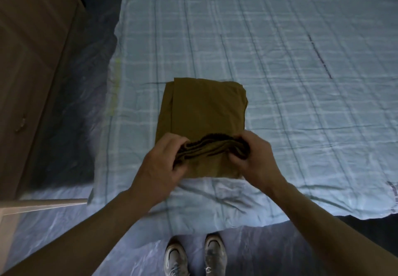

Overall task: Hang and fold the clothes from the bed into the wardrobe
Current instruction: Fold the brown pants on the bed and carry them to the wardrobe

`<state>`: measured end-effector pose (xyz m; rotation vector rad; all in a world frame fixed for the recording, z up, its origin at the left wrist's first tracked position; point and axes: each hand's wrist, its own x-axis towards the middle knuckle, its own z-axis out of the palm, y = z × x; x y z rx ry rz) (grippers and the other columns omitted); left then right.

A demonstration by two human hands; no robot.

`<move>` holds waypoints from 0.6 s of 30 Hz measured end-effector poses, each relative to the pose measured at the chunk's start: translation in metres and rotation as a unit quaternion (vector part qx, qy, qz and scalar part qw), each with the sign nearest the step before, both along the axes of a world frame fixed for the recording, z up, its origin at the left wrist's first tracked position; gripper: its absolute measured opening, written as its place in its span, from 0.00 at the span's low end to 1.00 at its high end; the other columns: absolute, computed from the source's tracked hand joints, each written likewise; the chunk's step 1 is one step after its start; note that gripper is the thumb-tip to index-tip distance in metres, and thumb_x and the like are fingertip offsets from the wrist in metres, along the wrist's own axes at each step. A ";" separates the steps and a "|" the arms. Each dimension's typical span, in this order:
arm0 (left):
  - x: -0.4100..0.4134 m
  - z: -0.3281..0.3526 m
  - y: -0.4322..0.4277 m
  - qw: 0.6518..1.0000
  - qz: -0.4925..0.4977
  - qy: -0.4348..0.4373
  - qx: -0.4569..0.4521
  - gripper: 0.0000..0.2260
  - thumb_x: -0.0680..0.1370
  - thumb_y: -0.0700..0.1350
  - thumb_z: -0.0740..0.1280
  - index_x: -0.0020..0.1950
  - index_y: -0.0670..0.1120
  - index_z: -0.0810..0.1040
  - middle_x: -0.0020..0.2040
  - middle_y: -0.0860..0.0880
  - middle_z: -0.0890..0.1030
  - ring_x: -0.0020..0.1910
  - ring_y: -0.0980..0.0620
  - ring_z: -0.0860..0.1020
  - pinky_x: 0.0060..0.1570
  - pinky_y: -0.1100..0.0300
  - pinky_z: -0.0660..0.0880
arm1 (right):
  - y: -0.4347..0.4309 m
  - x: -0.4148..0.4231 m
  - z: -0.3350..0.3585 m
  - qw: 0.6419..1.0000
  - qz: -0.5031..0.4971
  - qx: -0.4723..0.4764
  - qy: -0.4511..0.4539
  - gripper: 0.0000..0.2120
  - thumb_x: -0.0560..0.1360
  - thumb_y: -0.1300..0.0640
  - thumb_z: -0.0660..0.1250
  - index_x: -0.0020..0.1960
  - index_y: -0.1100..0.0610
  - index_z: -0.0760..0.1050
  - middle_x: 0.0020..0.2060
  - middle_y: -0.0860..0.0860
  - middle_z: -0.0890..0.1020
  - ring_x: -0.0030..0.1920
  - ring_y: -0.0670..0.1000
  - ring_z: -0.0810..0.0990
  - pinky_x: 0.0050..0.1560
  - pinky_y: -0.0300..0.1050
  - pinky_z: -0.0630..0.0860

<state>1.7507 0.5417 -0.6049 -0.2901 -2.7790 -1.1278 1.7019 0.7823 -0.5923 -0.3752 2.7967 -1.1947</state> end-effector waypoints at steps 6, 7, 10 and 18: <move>-0.069 0.003 -0.004 0.998 0.059 0.012 0.030 0.19 0.75 0.40 0.72 0.65 0.47 0.73 0.56 0.52 0.77 0.52 0.61 0.74 0.52 0.77 0.67 | -0.012 -0.062 0.001 0.996 -0.043 -0.080 0.011 0.18 0.71 0.61 0.75 0.58 0.51 0.76 0.48 0.41 0.82 0.50 0.39 0.81 0.50 0.31 0.76; -0.080 0.003 -0.005 0.997 0.063 0.016 0.032 0.19 0.76 0.41 0.72 0.66 0.47 0.73 0.56 0.54 0.77 0.52 0.61 0.73 0.52 0.78 0.67 | -0.011 -0.072 -0.001 0.995 -0.050 -0.087 0.006 0.20 0.71 0.60 0.76 0.60 0.50 0.75 0.50 0.40 0.81 0.51 0.38 0.80 0.51 0.30 0.76; -0.113 0.003 -0.006 0.996 0.077 0.020 0.041 0.20 0.76 0.43 0.72 0.67 0.47 0.73 0.56 0.56 0.76 0.53 0.62 0.73 0.54 0.78 0.66 | -0.012 -0.102 -0.002 0.993 -0.060 -0.104 0.004 0.23 0.71 0.58 0.76 0.63 0.48 0.73 0.52 0.35 0.79 0.53 0.35 0.78 0.51 0.29 0.74; -0.199 -0.017 -0.004 0.993 0.111 -0.001 0.047 0.19 0.78 0.44 0.70 0.67 0.48 0.71 0.55 0.55 0.77 0.52 0.63 0.74 0.53 0.76 0.66 | -0.018 -0.191 -0.022 0.985 -0.107 -0.129 -0.047 0.22 0.73 0.53 0.75 0.64 0.50 0.72 0.50 0.39 0.79 0.48 0.44 0.81 0.52 0.46 0.81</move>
